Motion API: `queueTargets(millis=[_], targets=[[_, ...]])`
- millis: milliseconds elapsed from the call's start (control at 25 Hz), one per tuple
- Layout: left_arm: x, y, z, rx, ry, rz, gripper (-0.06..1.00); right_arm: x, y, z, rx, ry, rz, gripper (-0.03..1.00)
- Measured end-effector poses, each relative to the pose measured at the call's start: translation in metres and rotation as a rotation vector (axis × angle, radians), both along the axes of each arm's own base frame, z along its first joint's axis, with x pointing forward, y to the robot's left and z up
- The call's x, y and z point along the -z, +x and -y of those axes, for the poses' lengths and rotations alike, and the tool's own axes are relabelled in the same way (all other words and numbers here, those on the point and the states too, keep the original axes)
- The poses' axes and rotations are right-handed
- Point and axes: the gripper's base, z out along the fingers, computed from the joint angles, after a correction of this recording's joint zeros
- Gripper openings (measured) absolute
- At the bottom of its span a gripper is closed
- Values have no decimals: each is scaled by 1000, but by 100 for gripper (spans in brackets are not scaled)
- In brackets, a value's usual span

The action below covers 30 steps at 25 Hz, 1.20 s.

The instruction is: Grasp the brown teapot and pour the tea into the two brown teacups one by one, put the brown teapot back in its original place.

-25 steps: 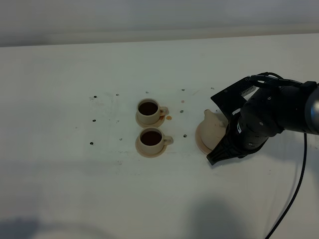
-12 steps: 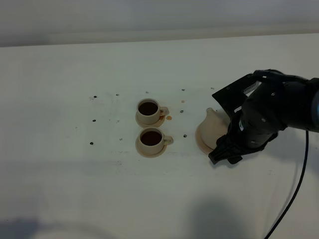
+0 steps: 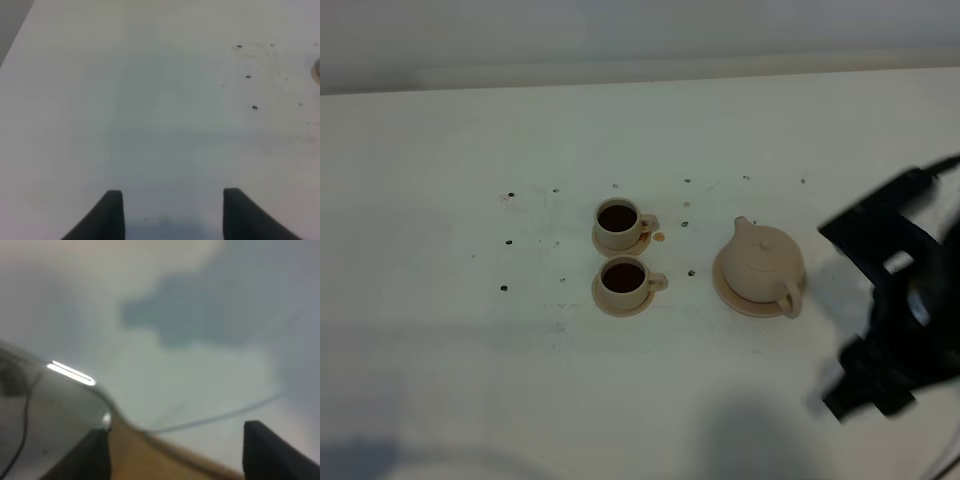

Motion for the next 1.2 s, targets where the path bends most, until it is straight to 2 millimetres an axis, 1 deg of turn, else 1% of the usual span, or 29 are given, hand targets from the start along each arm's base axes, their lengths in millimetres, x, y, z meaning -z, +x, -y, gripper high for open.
queueTargets(millis=[80,200,360,520,640,800,1120,1200], targets=[[0,0,0,0,0,0,45,-2,-24,11,-19,49,9,56],[0,0,0,0,0,0,45,-3,-52,27,-53,116,37,55],[0,0,0,0,0,0,45,1,-81,49,-125,187,93,55],[0,0,0,0,0,0,45,10,-102,64,-230,264,132,55],[0,0,0,0,0,0,45,10,-112,68,-297,342,164,55],[0,0,0,0,0,0,45,7,-119,69,-354,406,171,55],[0,0,0,0,0,0,45,2,-124,75,-367,449,211,55],[0,0,0,0,0,0,45,1,-124,79,-328,461,237,54]])
